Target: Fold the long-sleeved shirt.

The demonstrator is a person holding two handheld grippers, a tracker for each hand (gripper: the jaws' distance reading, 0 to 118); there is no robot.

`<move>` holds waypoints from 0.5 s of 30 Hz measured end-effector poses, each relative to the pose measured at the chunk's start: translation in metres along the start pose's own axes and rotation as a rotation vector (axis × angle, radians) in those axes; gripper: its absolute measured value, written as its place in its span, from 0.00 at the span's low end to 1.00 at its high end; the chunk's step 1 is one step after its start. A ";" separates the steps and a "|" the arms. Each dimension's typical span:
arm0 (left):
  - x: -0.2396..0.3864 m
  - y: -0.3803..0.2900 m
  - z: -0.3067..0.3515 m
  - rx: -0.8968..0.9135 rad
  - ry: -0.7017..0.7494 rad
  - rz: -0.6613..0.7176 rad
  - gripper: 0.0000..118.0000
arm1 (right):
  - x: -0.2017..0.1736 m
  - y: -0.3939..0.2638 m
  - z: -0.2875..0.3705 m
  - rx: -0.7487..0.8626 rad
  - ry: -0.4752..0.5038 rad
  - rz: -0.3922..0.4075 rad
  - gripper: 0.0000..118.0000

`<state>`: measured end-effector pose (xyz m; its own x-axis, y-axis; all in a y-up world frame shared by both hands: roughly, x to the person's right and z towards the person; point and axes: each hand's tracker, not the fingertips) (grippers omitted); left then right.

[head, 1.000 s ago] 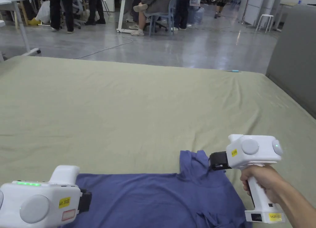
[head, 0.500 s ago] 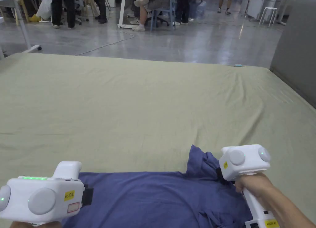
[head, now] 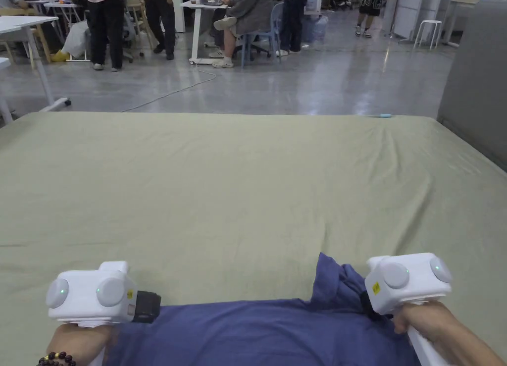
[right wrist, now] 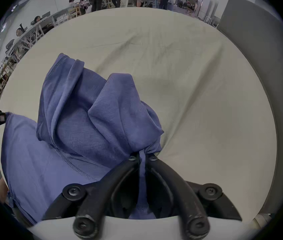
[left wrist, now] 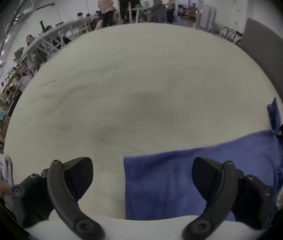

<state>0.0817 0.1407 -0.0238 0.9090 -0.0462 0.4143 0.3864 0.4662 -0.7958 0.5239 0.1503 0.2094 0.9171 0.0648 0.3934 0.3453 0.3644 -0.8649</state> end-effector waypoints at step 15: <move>0.024 0.025 0.204 0.333 -0.198 -0.036 0.00 | 0.016 0.041 0.186 0.281 0.052 -0.004 0.01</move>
<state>0.0813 0.3311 0.0564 0.8351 0.0888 0.5429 0.3162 0.7300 -0.6059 0.5156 0.3393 0.2382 0.9273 0.0178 0.3740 0.2868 0.6085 -0.7399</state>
